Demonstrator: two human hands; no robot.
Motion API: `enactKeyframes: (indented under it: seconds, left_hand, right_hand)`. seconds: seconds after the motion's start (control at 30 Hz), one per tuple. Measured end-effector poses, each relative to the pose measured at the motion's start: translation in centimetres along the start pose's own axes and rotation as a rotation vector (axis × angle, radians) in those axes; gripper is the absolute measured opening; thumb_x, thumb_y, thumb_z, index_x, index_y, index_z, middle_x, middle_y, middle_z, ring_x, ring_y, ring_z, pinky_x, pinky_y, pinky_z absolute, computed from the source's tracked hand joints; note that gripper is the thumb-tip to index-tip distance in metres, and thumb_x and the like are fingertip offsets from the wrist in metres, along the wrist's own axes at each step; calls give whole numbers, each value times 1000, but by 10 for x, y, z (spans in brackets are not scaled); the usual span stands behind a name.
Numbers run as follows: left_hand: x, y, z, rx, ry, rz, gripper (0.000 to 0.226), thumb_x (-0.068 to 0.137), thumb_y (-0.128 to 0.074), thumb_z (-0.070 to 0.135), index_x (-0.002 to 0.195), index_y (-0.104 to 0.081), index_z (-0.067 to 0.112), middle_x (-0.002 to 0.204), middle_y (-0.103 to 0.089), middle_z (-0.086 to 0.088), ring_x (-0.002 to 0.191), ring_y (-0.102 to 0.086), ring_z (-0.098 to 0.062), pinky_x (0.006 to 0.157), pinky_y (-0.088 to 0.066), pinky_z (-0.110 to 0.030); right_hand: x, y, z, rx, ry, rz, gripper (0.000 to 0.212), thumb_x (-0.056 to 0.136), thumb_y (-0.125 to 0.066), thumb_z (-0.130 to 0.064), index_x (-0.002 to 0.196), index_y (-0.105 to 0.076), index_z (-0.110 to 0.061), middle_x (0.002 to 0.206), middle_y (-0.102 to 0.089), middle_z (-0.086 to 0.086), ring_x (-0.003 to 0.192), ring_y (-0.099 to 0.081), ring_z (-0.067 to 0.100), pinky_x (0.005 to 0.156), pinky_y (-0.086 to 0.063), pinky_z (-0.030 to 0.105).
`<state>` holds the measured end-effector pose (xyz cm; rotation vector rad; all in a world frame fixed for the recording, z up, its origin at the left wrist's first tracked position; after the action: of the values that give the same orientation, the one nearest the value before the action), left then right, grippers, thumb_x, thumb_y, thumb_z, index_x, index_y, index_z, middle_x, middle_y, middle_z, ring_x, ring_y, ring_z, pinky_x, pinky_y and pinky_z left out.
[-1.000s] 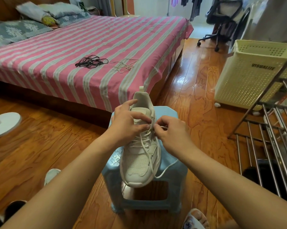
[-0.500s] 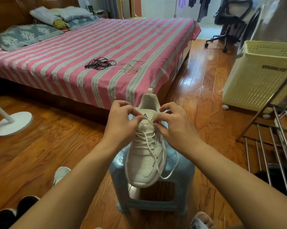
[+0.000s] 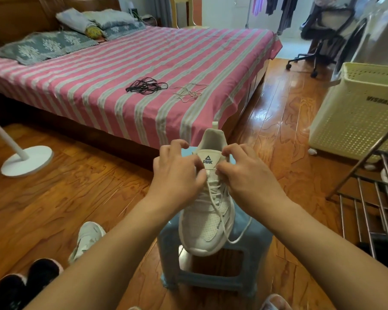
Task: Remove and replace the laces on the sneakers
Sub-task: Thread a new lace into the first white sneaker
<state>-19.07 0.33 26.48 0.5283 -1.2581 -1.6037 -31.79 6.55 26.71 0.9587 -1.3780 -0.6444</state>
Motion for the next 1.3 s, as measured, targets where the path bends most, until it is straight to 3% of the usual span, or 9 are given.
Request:
enactKeyframes:
  seconds: [0.23, 0.43, 0.6, 0.7, 0.77, 0.87, 1.0, 1.13, 1.3]
  left_hand:
    - [5, -11, 19, 233, 4, 33, 39, 90, -57, 51, 108, -69, 19, 139, -36, -2, 128, -31, -28, 100, -30, -43]
    - [0, -20, -13, -399, 322, -34, 15, 87, -74, 31, 73, -72, 26, 125, -41, 9, 127, -38, -21, 106, -36, -38]
    - [-4, -25, -20, -696, 300, -47, 16, 85, -82, 21, 71, -74, 20, 122, -48, 7, 118, -52, -9, 109, -43, -35]
    - [-3, -26, -19, -761, 273, -64, 12, 85, -82, 17, 76, -75, 12, 119, -53, 10, 107, -61, -5, 93, -49, -22]
    - [-4, -24, -18, -870, 255, -80, 12, 86, -80, 10, 76, -75, 7, 101, -65, 18, 89, -67, 3, 75, -51, -12]
    - [-5, -25, -17, -950, 234, -106, 9, 86, -78, 5, 78, -75, 2, 81, -68, 28, 78, -69, 6, 69, -52, -11]
    - [-3, -23, -18, -945, 232, -101, 8, 86, -80, 8, 83, -77, 2, 94, -67, 16, 85, -68, 4, 72, -53, -11]
    - [-3, -20, -22, -875, 213, -133, 12, 89, -75, 4, 86, -79, 15, 87, -69, 22, 86, -69, 3, 79, -57, -15]
    - [-4, -17, -19, -785, 146, -105, 18, 88, -76, 3, 95, -79, 20, 110, -59, 18, 96, -66, 3, 83, -56, -15]
  right_hand:
    - [4, 1, -3, -68, -82, -71, 14, 89, -66, -20, 87, -75, -10, 113, -57, 9, 103, -50, 28, 78, -53, 40]
    - [10, -2, -12, -259, -63, -199, 11, 84, -65, -21, 84, -75, -18, 117, -54, 10, 112, -46, 34, 76, -50, 43]
    - [14, -1, -16, -304, -42, -201, 21, 90, -55, -26, 98, -75, -23, 121, -49, 7, 115, -42, 32, 79, -41, 39]
    - [16, 0, -18, -289, -33, -209, 26, 93, -51, -27, 104, -74, -24, 123, -47, 6, 114, -41, 31, 80, -38, 38]
    - [16, 2, -16, -267, -42, -208, 21, 91, -57, -29, 101, -75, -27, 120, -47, 5, 111, -42, 30, 80, -43, 38]
    - [14, 2, -13, -197, -61, -201, 16, 91, -62, -32, 97, -76, -30, 118, -47, 3, 109, -41, 28, 82, -46, 40]
    - [12, -1, -12, -175, -60, -170, 18, 93, -60, -35, 98, -76, -30, 115, -47, 2, 107, -41, 26, 81, -45, 40]
    - [12, -2, -3, -43, -101, -104, 6, 86, -73, -29, 85, -78, -25, 102, -48, 1, 98, -44, 26, 71, -47, 40]
    - [12, -9, -5, -110, -76, -92, 8, 83, -77, -30, 81, -78, -22, 98, -49, 3, 93, -43, 28, 67, -46, 41]
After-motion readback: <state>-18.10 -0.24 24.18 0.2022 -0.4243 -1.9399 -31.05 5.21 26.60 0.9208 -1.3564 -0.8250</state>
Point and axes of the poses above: each hand's wrist, its own x-axis towards the middle knuckle, its own y-axis out of the back of the hand, z = x × y, the point moved 8 cm from there along x, towards the middle knuckle
